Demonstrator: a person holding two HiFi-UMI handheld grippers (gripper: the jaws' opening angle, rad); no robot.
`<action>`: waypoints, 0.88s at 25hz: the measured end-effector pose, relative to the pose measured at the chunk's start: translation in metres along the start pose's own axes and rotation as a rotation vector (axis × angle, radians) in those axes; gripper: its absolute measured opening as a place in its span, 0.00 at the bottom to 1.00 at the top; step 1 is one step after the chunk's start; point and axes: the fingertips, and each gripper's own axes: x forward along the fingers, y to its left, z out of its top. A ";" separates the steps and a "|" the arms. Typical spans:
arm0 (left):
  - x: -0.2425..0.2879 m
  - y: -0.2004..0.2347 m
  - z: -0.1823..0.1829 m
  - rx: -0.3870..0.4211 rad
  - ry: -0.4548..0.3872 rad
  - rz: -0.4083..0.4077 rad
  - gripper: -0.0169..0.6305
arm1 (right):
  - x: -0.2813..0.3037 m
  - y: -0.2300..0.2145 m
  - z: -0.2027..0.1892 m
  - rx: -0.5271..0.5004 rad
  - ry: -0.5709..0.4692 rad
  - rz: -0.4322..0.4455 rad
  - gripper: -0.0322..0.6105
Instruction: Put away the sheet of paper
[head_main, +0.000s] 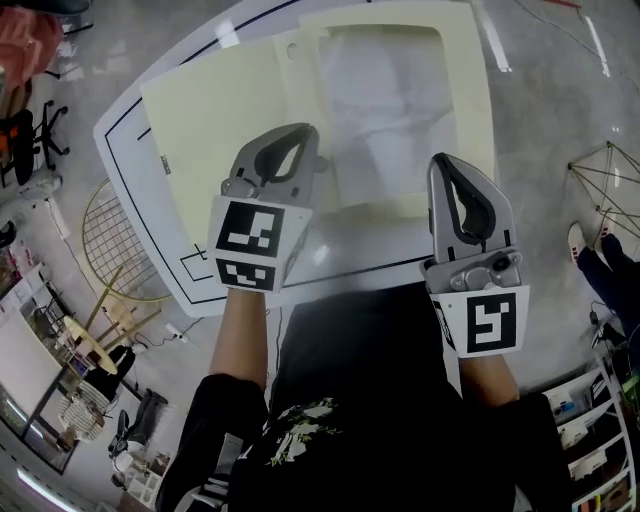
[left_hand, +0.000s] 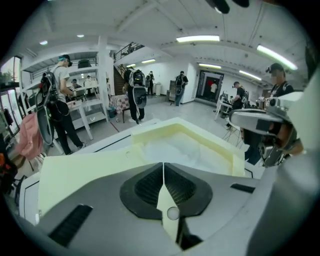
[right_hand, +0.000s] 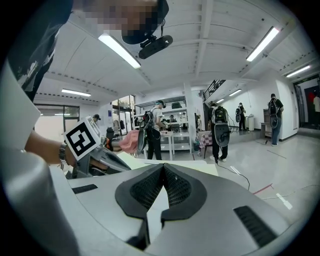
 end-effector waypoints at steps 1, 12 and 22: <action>-0.009 0.000 0.002 -0.012 -0.026 0.015 0.03 | 0.000 0.004 0.004 -0.007 -0.010 0.012 0.05; -0.095 -0.001 0.000 -0.021 -0.202 0.102 0.03 | -0.003 0.051 0.040 -0.109 -0.100 0.068 0.05; -0.167 0.000 0.007 0.006 -0.347 0.122 0.03 | -0.021 0.112 0.055 -0.146 -0.117 0.085 0.05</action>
